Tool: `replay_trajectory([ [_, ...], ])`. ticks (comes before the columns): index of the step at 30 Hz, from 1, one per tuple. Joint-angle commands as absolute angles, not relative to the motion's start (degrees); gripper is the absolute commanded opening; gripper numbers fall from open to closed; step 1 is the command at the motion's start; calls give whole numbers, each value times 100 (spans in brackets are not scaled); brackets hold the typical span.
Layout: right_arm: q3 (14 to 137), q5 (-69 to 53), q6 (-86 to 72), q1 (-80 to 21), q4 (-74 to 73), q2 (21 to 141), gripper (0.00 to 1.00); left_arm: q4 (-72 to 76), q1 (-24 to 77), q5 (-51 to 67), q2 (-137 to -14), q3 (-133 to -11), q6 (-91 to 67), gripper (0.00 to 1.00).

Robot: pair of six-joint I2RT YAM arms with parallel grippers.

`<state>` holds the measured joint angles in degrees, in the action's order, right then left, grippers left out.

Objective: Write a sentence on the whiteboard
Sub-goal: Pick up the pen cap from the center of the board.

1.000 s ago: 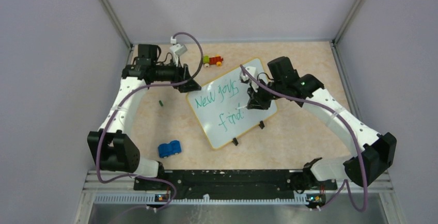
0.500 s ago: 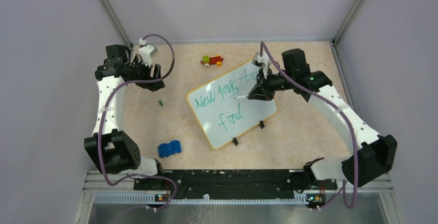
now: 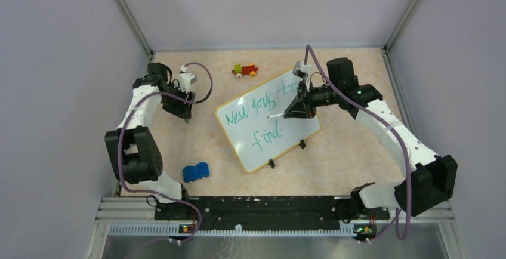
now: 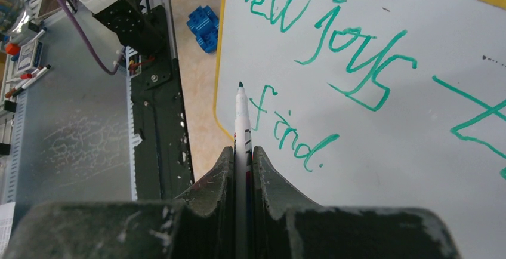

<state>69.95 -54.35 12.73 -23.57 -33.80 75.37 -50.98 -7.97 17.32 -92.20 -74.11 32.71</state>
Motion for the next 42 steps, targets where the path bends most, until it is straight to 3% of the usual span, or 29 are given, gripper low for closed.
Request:
replay_trajectory([
  [1, 6953, -5683, 1352, -2338, -3188, 7445, 0, -4709, -747, 1240, -9737, -7486, 3072, 59],
  [7, 6943, -5702, 1386, -2338, -3208, 7453, 0, -4428, -738, 976, -10094, -7482, 2925, 49],
  [20, 6951, -5726, 1432, -2344, -3238, 7511, 0, -4097, -713, 1060, -10476, -7385, 2785, 46],
  [26, 6967, -5713, 1433, -2338, -3249, 7514, 0, -4043, -668, 1078, -10611, -7378, 2750, 33],
  [33, 7014, -5642, 1339, -2338, -3188, 7506, 0, -4339, -678, 1152, -10454, -7635, 2552, 0],
  [42, 7437, -5689, 759, -2338, -2941, 7532, 0, -4909, -747, 2715, -8838, -9200, 1698, 0],
])
